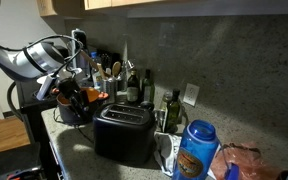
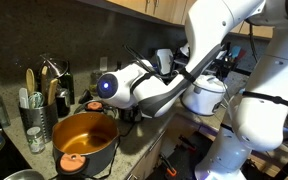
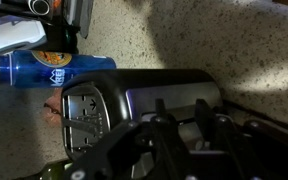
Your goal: Pull the toaster lever up
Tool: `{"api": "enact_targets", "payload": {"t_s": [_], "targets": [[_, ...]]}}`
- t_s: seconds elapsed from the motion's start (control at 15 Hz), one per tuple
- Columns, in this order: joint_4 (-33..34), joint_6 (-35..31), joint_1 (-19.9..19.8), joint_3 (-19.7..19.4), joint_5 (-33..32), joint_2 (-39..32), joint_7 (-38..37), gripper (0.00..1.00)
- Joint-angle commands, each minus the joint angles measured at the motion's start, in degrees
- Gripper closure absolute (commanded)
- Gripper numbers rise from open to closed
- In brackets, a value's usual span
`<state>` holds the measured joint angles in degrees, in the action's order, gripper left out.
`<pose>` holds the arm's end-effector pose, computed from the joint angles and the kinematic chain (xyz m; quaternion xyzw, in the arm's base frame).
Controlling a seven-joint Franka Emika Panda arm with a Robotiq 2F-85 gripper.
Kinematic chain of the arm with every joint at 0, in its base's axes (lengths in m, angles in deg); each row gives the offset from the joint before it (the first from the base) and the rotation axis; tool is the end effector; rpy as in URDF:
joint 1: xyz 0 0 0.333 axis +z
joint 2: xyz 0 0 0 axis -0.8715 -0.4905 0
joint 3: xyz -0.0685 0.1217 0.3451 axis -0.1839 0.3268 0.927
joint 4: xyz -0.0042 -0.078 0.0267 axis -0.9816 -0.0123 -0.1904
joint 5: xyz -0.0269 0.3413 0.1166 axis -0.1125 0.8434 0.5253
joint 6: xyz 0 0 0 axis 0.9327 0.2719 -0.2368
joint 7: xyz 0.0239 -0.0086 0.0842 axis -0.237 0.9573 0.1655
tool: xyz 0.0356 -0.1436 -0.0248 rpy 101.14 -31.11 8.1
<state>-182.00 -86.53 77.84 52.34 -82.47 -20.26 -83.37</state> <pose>0.3544 0.1714 0.3363 0.8553 0.2619 0.0370 0.4455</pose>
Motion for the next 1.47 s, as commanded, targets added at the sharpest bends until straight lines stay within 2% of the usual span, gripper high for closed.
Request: {"api": "enact_targets", "payload": {"t_s": [0.0, 0.27, 0.33, 0.4, 0.8, 1.0, 1.07, 1.13, 1.2, 1.27, 1.4], "targets": [[0.1, -0.2, 0.8, -0.7, -1.8, -0.3, -2.5, 0.95], [0.1, 0.0, 0.9, -0.7, -2.0, -0.4, -3.7, 1.0], [0.1, 0.0, 0.9, -0.7, -1.9, -0.5, -3.8, 0.74], [0.1, 0.0, 0.9, -0.7, -1.9, -0.5, -3.8, 0.73], [0.2, 0.2, 1.0, -0.7, -2.2, -0.5, -3.3, 0.29], [0.3, 0.7, 1.0, -0.7, -0.3, -0.7, -3.1, 0.07], [0.5, 0.6, 1.0, -0.8, 3.0, -1.0, -0.7, 0.01], [0.4, -1.2, 0.9, -1.1, 6.2, -1.1, 1.6, 0.0], [1.5, -3.2, -0.3, -2.4, 9.4, 0.3, 7.9, 0.0], [0.2, -0.9, 0.9, -1.2, 5.5, -0.6, 1.5, 0.01], [1.2, -2.2, 0.6, -2.1, 7.9, -0.6, 5.4, 0.0]]}}
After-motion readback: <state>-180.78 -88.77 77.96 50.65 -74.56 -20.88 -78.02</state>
